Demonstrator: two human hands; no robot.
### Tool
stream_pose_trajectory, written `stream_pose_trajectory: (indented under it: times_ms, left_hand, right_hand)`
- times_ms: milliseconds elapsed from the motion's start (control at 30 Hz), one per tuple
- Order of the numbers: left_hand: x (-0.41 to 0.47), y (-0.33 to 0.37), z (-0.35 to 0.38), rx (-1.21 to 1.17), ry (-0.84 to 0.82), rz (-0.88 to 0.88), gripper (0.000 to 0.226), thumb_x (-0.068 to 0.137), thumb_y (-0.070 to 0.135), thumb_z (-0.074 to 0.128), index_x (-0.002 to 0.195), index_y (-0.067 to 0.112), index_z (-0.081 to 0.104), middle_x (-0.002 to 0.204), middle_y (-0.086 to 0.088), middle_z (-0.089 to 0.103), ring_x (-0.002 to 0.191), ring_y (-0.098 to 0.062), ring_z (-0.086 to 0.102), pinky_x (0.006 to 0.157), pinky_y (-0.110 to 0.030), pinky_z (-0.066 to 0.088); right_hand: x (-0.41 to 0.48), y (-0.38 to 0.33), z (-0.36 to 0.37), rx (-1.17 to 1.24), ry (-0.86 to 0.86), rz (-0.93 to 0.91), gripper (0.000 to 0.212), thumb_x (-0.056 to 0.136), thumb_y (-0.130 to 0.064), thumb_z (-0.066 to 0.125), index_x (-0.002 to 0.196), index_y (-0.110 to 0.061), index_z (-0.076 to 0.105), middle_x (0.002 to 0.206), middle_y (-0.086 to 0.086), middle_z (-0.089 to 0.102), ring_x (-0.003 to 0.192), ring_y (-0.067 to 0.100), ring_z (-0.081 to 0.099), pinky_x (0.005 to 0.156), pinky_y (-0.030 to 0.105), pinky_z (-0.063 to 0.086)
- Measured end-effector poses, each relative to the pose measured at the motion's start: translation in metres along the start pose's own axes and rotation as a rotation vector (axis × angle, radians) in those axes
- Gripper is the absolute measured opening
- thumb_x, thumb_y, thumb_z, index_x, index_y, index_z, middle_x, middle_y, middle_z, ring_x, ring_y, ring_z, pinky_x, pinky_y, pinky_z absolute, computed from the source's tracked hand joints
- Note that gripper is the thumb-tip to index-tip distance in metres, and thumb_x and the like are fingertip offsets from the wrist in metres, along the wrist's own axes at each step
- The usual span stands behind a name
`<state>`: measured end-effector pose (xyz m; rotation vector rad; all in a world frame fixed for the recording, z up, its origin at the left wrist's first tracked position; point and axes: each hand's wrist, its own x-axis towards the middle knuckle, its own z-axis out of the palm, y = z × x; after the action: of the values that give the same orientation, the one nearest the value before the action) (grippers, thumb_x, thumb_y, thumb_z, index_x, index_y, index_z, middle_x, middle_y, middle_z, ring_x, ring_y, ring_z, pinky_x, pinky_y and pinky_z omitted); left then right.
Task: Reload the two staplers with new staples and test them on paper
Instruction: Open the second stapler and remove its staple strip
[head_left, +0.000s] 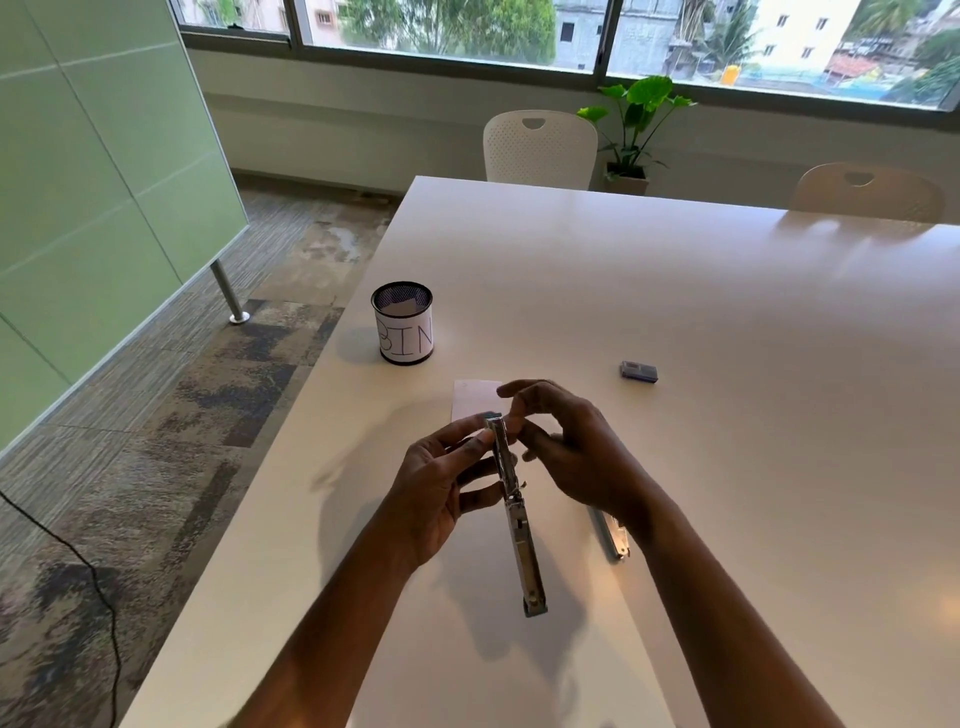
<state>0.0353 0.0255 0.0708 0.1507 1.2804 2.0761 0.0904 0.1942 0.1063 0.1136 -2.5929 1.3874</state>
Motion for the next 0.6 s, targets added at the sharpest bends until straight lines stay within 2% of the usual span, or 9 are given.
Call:
stream_pose_trajectory:
  times_ms: [100,233,333,467,533,600]
  left_hand:
    - [0.002,0.002,0.007,0.041,-0.029,0.002,0.042,0.085,0.021,0.064,0.127,0.022,0.060,0.101,-0.014,0.074,0.092,-0.024,0.072,0.066,-0.036,0.060]
    - [0.005,0.004,0.012,0.008,-0.026,-0.014,0.058,0.079,0.024,0.068,0.134,0.020,0.050,0.094,-0.011,0.075,0.085,-0.022,0.073,0.063,-0.034,0.060]
    - [0.005,0.005,0.013,-0.034,-0.025,-0.009,0.057,0.079,0.023,0.067,0.133,0.015,0.050,0.088,-0.011,0.075,0.079,-0.021,0.074,0.060,-0.031,0.060]
    - [0.004,0.006,0.012,-0.020,-0.042,0.032,0.043,0.081,0.027,0.064,0.120,0.011,0.059,0.094,-0.012,0.075,0.083,-0.026,0.074,0.065,-0.029,0.060]
    - [0.003,0.006,0.009,0.090,-0.041,0.053,0.043,0.081,0.031,0.065,0.119,0.013,0.059,0.099,-0.011,0.074,0.086,-0.027,0.073,0.071,-0.031,0.060]
    - [0.001,0.004,0.004,0.332,-0.048,0.101,0.044,0.080,0.036,0.072,0.120,0.020,0.060,0.105,-0.006,0.073,0.092,-0.024,0.074,0.080,-0.034,0.060]
  right_hand:
    - [0.000,0.001,0.010,0.033,0.054,0.004,0.026,0.098,-0.005,0.054,0.096,-0.030,0.056,0.119,0.000,0.065,0.109,0.011,0.063,0.077,0.035,0.061]
    - [0.000,-0.001,0.018,0.045,0.161,-0.019,0.015,0.098,-0.003,0.054,0.101,-0.017,0.058,0.101,0.003,0.068,0.095,0.014,0.068,0.077,0.039,0.062]
    - [0.000,-0.002,0.019,0.044,0.228,-0.043,0.013,0.097,-0.002,0.056,0.102,-0.013,0.059,0.097,0.002,0.067,0.087,0.015,0.069,0.073,0.036,0.062]
    - [0.000,0.002,0.018,0.036,0.343,-0.058,0.011,0.095,-0.001,0.060,0.102,-0.009,0.062,0.093,0.001,0.068,0.085,0.008,0.069,0.066,0.016,0.056]
    - [0.000,0.006,0.017,0.018,0.428,-0.040,0.011,0.093,-0.001,0.063,0.099,-0.010,0.064,0.090,-0.001,0.069,0.083,0.008,0.068,0.064,0.014,0.053]
    - [0.001,0.011,0.017,0.007,0.505,-0.002,0.013,0.092,0.001,0.063,0.096,-0.012,0.065,0.086,-0.003,0.069,0.077,0.010,0.067,0.059,0.017,0.053]
